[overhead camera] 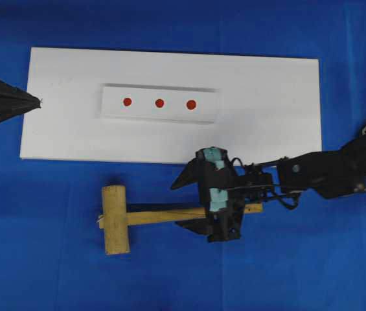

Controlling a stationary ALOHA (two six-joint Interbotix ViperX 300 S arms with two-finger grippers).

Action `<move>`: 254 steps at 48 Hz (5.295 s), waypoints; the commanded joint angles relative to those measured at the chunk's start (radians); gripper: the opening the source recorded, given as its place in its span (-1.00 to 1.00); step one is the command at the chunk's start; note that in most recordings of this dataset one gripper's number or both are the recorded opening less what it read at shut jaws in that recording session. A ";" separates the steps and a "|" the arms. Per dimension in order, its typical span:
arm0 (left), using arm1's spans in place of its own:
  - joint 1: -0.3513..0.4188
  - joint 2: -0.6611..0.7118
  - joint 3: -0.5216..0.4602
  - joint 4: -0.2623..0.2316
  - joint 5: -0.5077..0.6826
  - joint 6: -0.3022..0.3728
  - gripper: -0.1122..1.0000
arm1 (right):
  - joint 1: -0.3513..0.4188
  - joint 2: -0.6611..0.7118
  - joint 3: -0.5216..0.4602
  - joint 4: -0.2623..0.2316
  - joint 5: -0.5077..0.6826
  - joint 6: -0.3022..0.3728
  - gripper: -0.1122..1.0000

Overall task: Hit the mark with a hammer.
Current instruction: 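Close the right gripper on the wooden mallet handle, then lift the mallet with the right gripper and carry it over the board, then move the left gripper to the mallet head and grasp it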

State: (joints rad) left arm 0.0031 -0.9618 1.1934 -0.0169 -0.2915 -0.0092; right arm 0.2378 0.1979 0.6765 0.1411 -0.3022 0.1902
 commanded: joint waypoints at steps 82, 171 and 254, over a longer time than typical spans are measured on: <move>0.003 0.000 0.000 -0.002 0.006 -0.003 -0.80 | 0.012 -0.241 -0.014 0.032 0.018 -0.051 -0.63; 0.057 0.000 0.003 -0.006 0.023 -0.213 -0.80 | -0.259 -0.337 0.020 0.023 -0.218 -1.140 -0.63; 0.064 0.494 -0.189 -0.006 -0.262 -0.380 0.86 | -0.273 -0.337 0.020 0.028 -0.233 -1.157 -0.63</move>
State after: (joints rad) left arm 0.0644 -0.4679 1.0339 -0.0230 -0.5522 -0.3850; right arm -0.0353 -0.1028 0.7133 0.1657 -0.5216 -0.9695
